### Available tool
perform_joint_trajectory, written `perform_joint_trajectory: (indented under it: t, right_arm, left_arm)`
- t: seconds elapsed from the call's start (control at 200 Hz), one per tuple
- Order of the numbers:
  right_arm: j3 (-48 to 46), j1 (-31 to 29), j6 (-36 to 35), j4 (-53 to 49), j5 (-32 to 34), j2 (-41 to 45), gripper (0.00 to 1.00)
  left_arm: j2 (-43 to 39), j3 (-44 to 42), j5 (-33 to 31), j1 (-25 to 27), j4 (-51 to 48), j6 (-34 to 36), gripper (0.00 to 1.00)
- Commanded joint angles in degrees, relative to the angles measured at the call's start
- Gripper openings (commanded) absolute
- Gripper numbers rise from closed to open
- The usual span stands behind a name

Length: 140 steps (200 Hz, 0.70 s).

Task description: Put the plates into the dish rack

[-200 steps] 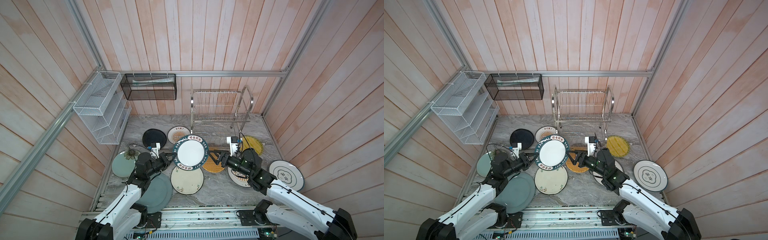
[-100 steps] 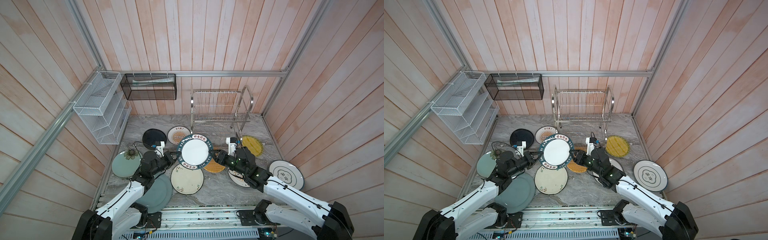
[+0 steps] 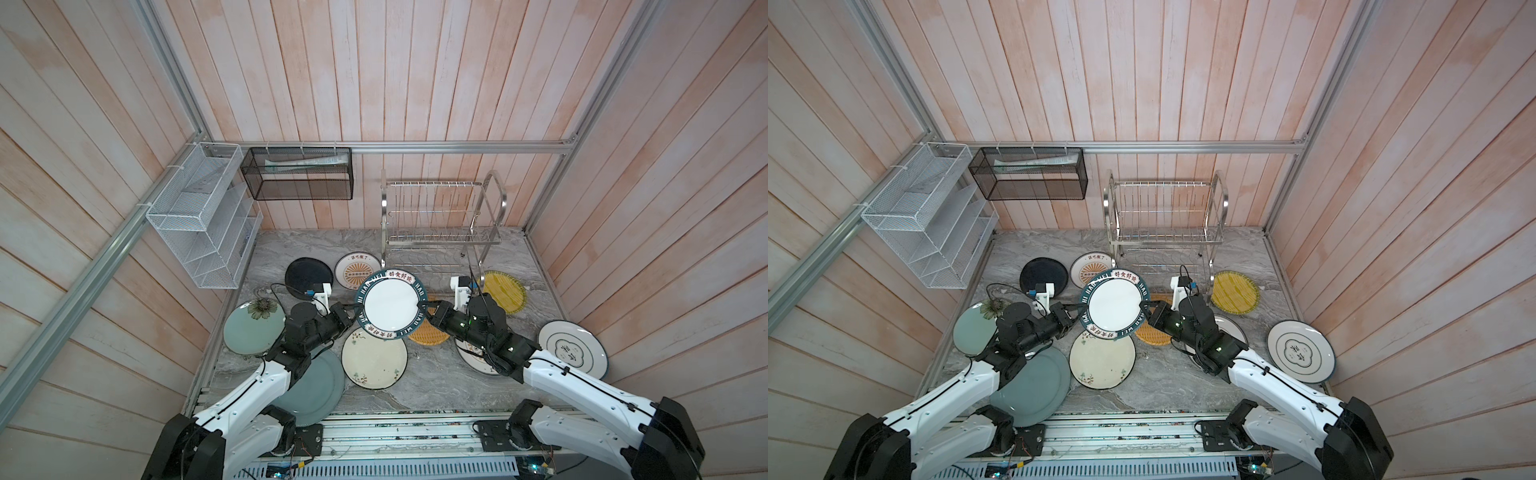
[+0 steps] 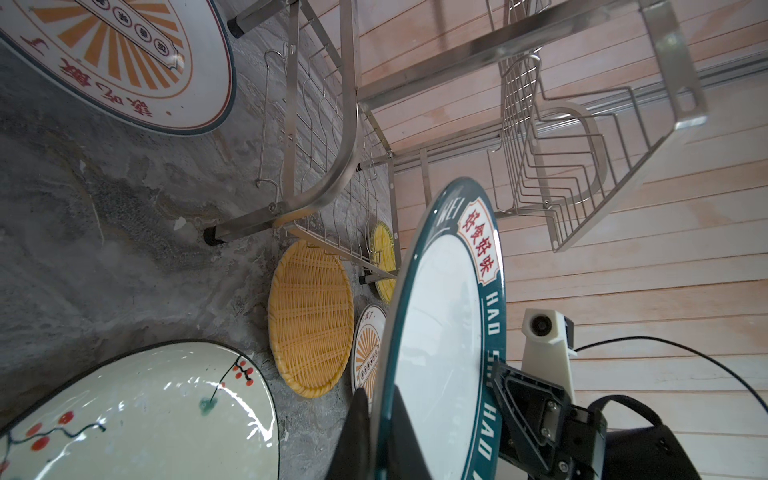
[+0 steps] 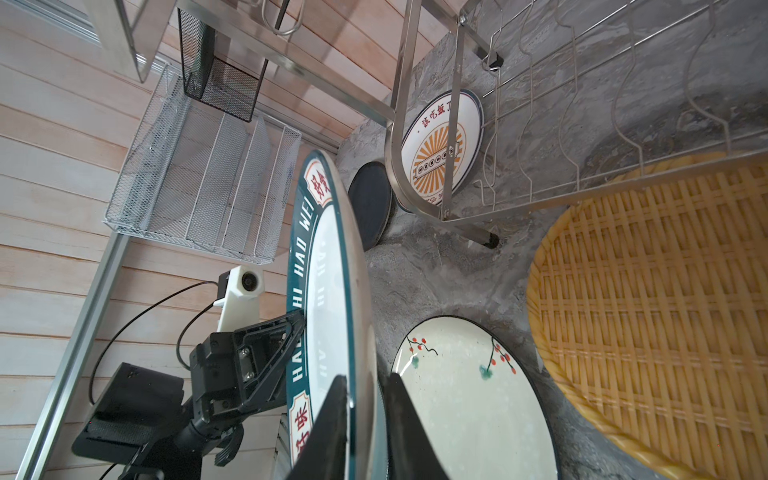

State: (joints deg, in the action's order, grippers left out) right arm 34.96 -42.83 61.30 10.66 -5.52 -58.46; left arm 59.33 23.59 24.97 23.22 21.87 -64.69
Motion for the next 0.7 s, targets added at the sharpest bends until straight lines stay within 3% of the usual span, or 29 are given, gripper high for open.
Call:
perform_joint_trajectory:
  t: [0.0,0.295,0.45,0.59,0.695]
  right_arm:
    - [-0.94,-0.4,1.85,1.35,1.41,1.08,0.18]
    - [-1.61,-0.68,3.82,1.02,2.23,0.19,0.1]
    - [-1.23,-0.84,4.22,0.03,2.93,-0.77,0.0]
    - [-0.53,-1.02,3.55,-1.22,4.06,-0.74,0.0]
    - [0.45,-1.38,1.33,-3.65,7.08,0.54,0.0]
  left_arm:
    - [0.29,1.81,-0.45,0.46,4.93,0.53,0.0]
    - [1.23,1.41,-0.63,0.9,6.38,1.31,0.0]
    - [1.31,1.06,-0.71,0.87,6.68,1.9,0.0]
    - [1.35,0.93,-0.93,0.92,6.2,2.77,0.0]
    - [0.77,0.84,-1.48,0.94,4.85,3.83,0.25]
